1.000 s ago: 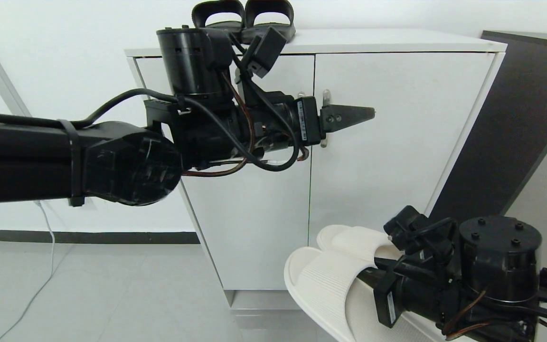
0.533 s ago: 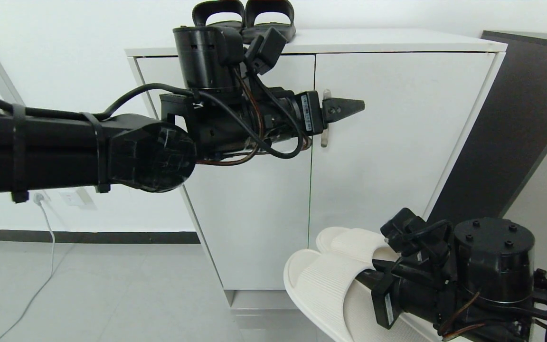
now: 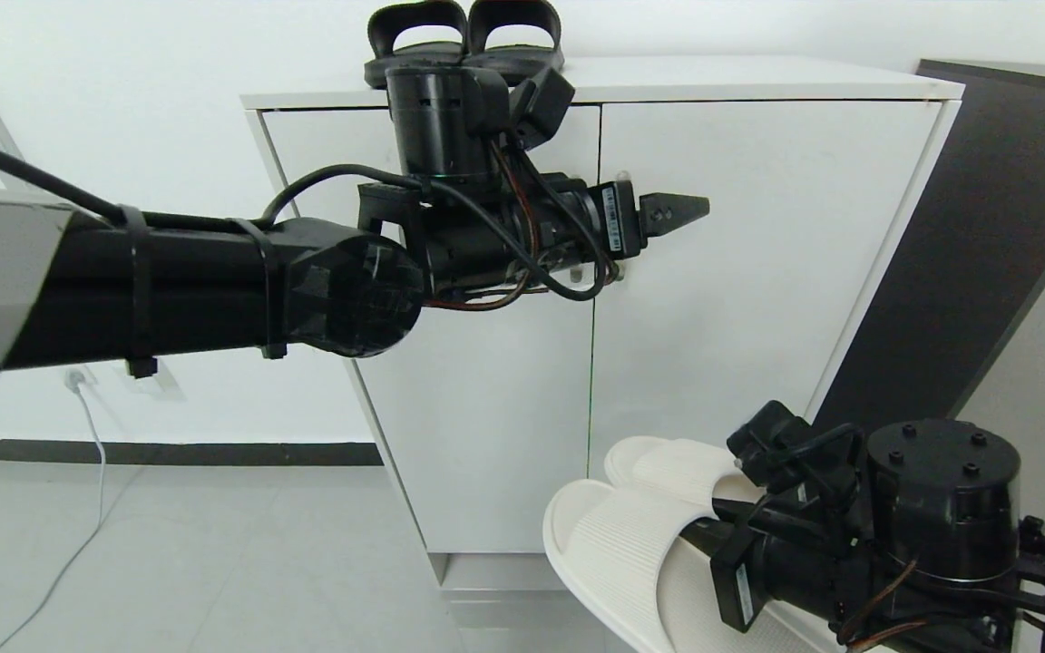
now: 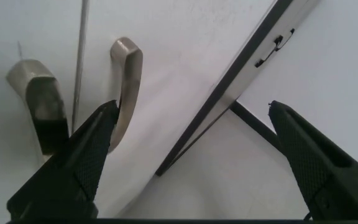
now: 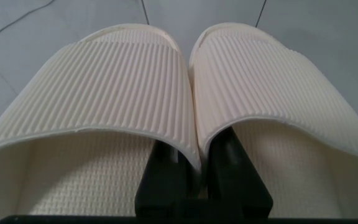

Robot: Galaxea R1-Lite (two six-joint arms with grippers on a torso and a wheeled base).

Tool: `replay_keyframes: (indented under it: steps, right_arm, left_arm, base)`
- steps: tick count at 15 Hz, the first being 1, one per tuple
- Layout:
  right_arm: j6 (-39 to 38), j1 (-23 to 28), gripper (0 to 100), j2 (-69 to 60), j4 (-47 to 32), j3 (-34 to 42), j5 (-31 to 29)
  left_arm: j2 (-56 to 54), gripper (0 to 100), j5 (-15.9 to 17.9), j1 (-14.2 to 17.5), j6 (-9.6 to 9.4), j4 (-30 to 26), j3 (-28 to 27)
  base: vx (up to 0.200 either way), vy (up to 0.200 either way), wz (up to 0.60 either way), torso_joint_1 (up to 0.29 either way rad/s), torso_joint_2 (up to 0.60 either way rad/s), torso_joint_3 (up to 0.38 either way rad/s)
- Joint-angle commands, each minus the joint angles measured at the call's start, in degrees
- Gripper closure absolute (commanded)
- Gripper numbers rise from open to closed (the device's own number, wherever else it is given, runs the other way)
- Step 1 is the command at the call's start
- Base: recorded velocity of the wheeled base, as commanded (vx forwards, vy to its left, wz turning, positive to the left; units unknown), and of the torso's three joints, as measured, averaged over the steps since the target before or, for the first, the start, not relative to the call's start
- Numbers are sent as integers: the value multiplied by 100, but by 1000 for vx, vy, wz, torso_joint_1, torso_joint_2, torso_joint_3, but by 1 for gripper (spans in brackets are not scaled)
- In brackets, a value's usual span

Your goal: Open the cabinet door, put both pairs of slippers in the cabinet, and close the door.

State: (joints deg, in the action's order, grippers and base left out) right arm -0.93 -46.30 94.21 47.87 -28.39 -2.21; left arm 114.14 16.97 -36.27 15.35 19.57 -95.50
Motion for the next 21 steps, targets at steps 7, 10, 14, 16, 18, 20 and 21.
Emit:
replay_keyframes:
  steps: [7, 10, 14, 16, 18, 20, 21]
  right_arm:
    - [31, -2, 100, -157, 3, 211, 423]
    - [339, -46, 100, -333, 3, 466, 968]
    - [348, -195, 100, -421, 3, 633, 1170]
    - [348, -309, 100, -412, -6, 677, 1170]
    - [348, -353, 100, -438, 3, 712, 1170]
    - [348, -389, 100, -438, 3, 721, 1170]
    - [356, -433, 100, -438, 3, 747, 1170]
  left_arm:
    - [-313, 100, -36, -126, -14, 153, 541]
    - [-814, 100, -62, -443, -5, 460, 1288]
    - [-1315, 100, -264, -768, -5, 601, 1868]
    - [-1553, 100, -326, -856, -14, 601, 2079]
    - [-1869, 100, -405, -865, -5, 610, 2475]
    - [-1922, 100, -414, -777, 3, 610, 2563]
    - [-1922, 100, -431, -592, 21, 610, 2572]
  base:
    - [0, 0, 0, 0, 0, 0]
    - [0, 0, 0, 0, 0, 0]
    - [0, 0, 0, 0, 0, 0]
    - [0, 0, 0, 0, 0, 0]
    - [0, 0, 0, 0, 0, 0]
    - [0, 0, 0, 0, 0, 0]
    - [0, 0, 0, 0, 0, 0]
